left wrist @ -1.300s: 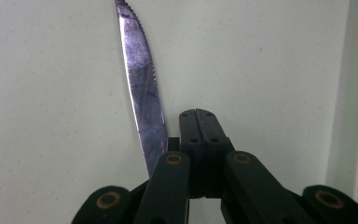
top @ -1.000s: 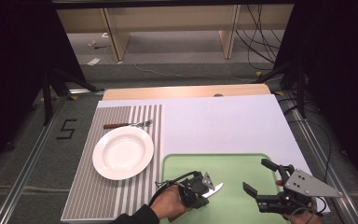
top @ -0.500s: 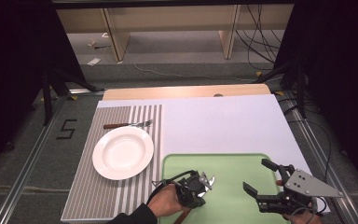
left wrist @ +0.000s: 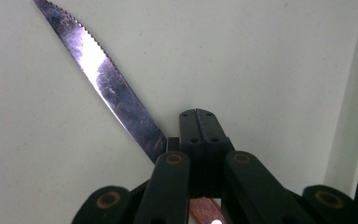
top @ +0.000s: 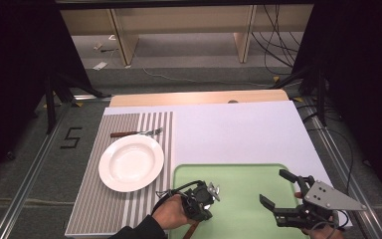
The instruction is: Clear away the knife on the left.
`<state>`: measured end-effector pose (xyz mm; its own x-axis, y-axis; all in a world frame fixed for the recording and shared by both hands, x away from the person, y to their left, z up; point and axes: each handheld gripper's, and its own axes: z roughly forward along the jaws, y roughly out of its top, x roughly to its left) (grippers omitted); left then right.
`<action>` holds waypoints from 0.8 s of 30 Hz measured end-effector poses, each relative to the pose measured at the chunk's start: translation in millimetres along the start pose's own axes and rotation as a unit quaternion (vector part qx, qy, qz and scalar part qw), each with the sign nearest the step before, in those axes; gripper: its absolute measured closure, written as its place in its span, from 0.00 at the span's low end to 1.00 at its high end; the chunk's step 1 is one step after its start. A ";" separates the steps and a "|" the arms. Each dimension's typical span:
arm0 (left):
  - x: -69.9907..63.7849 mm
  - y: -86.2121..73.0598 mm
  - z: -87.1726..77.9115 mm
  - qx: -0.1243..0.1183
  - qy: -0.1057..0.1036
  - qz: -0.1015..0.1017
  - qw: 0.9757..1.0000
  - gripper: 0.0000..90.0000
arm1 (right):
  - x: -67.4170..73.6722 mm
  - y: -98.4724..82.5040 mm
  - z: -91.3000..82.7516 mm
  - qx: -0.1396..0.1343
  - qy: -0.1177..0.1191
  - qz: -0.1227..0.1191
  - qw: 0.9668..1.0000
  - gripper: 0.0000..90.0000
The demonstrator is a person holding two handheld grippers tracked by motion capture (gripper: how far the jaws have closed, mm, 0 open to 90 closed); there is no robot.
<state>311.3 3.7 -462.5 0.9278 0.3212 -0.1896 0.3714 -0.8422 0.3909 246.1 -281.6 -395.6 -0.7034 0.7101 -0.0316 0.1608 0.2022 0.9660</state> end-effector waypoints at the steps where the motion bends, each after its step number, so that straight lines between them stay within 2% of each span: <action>1: 0.1 -0.7 -0.6 0.002 0.000 0.000 1.000 1.00 | 0.1 -0.1 0.0 0.000 0.000 0.000 1.000 0.11; 7: 3.1 -6.2 -4.1 0.013 -0.002 -0.003 1.000 1.00 | 0.3 -0.1 0.0 -0.003 0.001 -0.001 1.000 0.11; 24: 12.8 -17.7 -11.6 0.019 0.004 -0.018 1.000 1.00 | 0.4 0.2 -0.1 -0.001 0.001 -0.001 1.000 0.11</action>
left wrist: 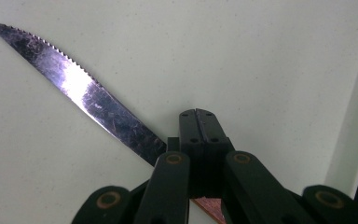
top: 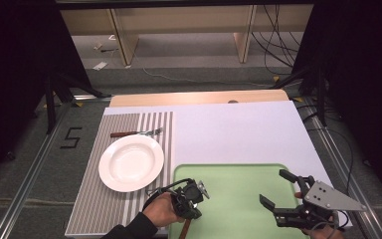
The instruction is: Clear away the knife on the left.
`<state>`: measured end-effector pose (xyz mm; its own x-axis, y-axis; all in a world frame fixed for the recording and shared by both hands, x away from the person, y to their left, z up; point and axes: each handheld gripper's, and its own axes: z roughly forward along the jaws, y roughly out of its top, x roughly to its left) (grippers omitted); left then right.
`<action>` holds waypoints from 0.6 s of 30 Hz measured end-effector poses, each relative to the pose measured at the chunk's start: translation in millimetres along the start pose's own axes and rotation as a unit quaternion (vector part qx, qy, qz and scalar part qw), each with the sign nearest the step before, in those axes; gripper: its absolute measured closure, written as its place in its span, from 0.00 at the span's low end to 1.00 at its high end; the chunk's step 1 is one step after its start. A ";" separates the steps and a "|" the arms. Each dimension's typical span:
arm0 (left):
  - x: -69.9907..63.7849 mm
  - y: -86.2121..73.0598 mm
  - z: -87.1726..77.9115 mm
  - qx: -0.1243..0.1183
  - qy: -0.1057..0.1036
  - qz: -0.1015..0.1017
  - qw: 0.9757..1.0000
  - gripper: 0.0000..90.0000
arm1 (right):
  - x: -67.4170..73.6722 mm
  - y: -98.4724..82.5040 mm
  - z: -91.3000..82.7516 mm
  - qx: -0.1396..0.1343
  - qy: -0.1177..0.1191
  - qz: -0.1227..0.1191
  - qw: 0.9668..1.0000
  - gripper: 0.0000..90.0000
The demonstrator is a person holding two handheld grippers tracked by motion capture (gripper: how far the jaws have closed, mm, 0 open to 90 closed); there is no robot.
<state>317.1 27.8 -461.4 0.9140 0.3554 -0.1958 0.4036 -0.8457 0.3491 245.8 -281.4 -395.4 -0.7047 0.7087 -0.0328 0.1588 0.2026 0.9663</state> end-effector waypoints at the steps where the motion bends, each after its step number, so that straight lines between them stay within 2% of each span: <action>1: 0.3 -0.7 -0.4 0.000 -0.001 -0.002 1.000 1.00 | 0.1 -0.1 0.1 0.001 0.000 0.000 1.000 0.11; 18: 5.2 -7.5 -4.5 0.006 0.006 -0.012 1.000 1.00 | 0.1 -0.1 -0.1 0.001 0.000 0.000 1.000 0.11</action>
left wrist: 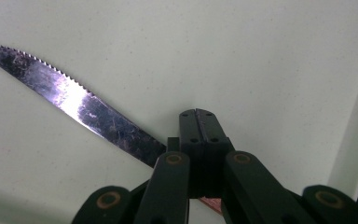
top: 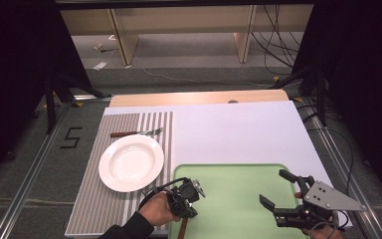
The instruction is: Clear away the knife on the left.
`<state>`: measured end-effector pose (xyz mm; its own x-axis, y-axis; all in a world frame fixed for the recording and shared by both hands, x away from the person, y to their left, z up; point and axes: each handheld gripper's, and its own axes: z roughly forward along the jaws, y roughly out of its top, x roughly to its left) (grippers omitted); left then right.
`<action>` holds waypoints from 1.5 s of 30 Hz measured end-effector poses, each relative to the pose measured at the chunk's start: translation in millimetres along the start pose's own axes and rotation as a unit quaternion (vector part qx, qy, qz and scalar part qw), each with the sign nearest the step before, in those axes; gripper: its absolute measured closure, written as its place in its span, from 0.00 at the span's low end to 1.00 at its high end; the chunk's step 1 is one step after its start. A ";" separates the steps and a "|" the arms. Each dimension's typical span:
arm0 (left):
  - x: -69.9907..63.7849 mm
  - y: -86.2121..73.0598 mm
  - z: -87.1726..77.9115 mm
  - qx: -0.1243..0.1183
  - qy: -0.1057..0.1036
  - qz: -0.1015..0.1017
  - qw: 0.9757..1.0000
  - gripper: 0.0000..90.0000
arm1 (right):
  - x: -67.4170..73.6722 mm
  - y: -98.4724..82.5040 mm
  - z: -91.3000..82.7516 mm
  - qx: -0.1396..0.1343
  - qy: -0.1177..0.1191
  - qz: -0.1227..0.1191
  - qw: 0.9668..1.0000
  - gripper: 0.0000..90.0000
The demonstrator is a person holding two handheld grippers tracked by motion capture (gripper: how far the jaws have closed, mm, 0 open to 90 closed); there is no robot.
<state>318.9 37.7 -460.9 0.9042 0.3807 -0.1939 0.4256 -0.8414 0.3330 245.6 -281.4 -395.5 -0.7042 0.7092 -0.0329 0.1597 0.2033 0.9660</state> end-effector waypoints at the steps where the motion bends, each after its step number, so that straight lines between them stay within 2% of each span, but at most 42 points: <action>1: 0.8 -1.0 -0.8 0.001 0.002 0.000 1.000 1.00 | 0.0 0.3 -0.1 -0.002 -0.001 0.000 1.000 0.11; 25: 7.1 -14.0 -6.9 0.004 0.011 -0.013 1.000 1.00 | 0.0 0.2 -0.1 -0.001 0.000 -0.001 1.000 0.11; 39: 12.2 -20.5 -10.2 0.004 0.012 -0.030 0.999 1.00 | 0.0 0.1 0.0 -0.001 0.000 0.000 1.000 0.11; 45: 11.7 -20.1 -10.9 0.002 0.017 -0.026 1.000 0.98 | 0.1 0.4 -0.1 -0.002 0.000 0.000 1.000 0.11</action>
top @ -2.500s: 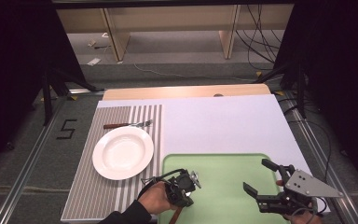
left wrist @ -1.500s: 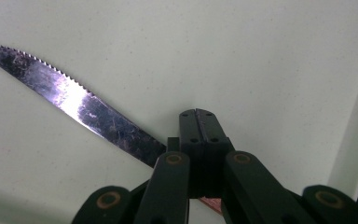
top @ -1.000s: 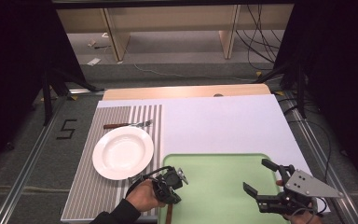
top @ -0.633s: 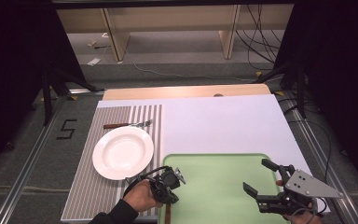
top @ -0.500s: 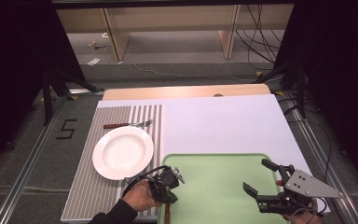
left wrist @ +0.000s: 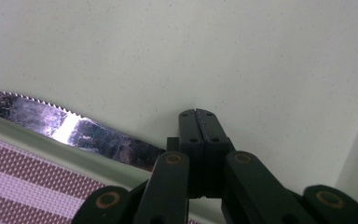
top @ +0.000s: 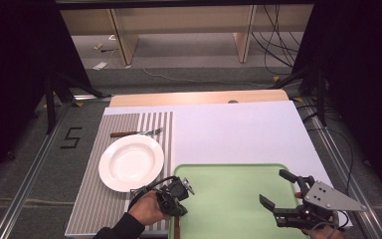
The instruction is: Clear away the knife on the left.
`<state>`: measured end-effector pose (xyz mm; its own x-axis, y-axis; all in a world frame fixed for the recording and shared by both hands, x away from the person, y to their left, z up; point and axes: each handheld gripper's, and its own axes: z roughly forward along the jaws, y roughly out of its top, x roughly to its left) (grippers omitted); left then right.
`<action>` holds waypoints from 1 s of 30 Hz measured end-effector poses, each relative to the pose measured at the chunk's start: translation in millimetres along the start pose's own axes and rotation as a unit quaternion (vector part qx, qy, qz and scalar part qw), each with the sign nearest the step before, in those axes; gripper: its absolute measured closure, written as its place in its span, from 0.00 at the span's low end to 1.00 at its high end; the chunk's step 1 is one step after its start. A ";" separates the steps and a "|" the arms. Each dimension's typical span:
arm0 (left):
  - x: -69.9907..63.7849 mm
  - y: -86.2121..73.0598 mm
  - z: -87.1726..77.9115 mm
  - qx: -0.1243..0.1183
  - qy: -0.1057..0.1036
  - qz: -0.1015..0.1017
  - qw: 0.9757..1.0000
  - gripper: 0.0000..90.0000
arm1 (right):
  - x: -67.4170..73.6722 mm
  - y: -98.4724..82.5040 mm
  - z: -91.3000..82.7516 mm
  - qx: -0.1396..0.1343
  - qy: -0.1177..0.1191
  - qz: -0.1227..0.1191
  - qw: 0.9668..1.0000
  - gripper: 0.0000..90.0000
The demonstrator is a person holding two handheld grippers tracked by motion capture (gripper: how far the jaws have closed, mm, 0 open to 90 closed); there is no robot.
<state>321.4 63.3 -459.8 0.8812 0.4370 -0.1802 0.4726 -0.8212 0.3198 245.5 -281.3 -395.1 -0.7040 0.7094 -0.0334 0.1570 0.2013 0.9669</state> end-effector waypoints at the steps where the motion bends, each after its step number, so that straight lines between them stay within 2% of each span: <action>1: 0.1 0.1 -0.5 -0.003 -0.001 0.001 1.000 0.97 | 0.0 0.0 0.1 -0.001 0.000 0.001 1.000 0.11; 4: -0.5 0.9 -3.0 -0.014 -0.003 0.002 1.000 0.93 | -0.1 -0.1 0.1 0.001 0.000 0.000 1.000 0.11; 5: -1.1 1.0 -3.7 -0.019 -0.003 0.002 1.000 0.85 | -0.1 0.0 0.1 0.000 0.000 0.000 1.000 0.11; 6: -1.4 1.1 -4.1 -0.021 -0.002 0.003 1.000 0.85 | -0.1 0.0 0.1 0.000 0.000 0.000 1.000 0.11; 10: -3.2 1.3 -3.3 -0.026 0.014 0.002 1.000 0.62 | 0.0 0.0 0.1 0.000 0.000 0.000 1.000 0.11; 13: -3.0 2.5 -5.4 -0.041 -0.002 0.002 0.999 0.46 | 0.1 0.0 -0.1 0.001 0.001 0.000 1.000 0.11; 15: -4.6 2.4 -6.8 -0.051 -0.011 0.011 0.999 0.44 | 0.1 0.0 0.0 0.001 0.001 0.000 1.000 0.11; 16: -5.3 2.7 -7.4 -0.053 -0.008 0.011 0.999 0.38 | 0.0 -0.1 0.1 0.001 0.001 -0.001 1.000 0.11; 17: -5.6 2.9 -7.6 -0.055 -0.007 0.011 0.998 0.38 | 0.0 -0.1 0.1 0.001 0.001 -0.001 1.000 0.11; 18: -6.4 3.4 -8.7 -0.063 -0.003 0.011 0.998 0.34 | 0.1 0.0 0.0 0.002 0.001 0.000 1.000 0.11; 21: -7.0 3.7 -10.8 -0.075 0.000 0.013 0.997 0.31 | 0.1 -0.1 0.1 0.001 0.001 0.000 1.000 0.11; 25: -8.7 3.5 -16.9 -0.115 0.009 0.014 0.993 0.27 | 0.1 -0.1 0.0 0.001 0.001 0.000 1.000 0.11; 30: -10.1 1.2 -26.2 -0.170 0.019 0.016 0.985 0.25 | 0.1 -0.1 0.0 0.001 0.001 0.000 1.000 0.11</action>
<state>313.3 67.5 -433.2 0.8925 0.4311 -0.1327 0.4144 -0.6677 0.6184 245.4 -281.3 -395.3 -0.7056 0.7079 -0.0333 0.1584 0.2033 0.9662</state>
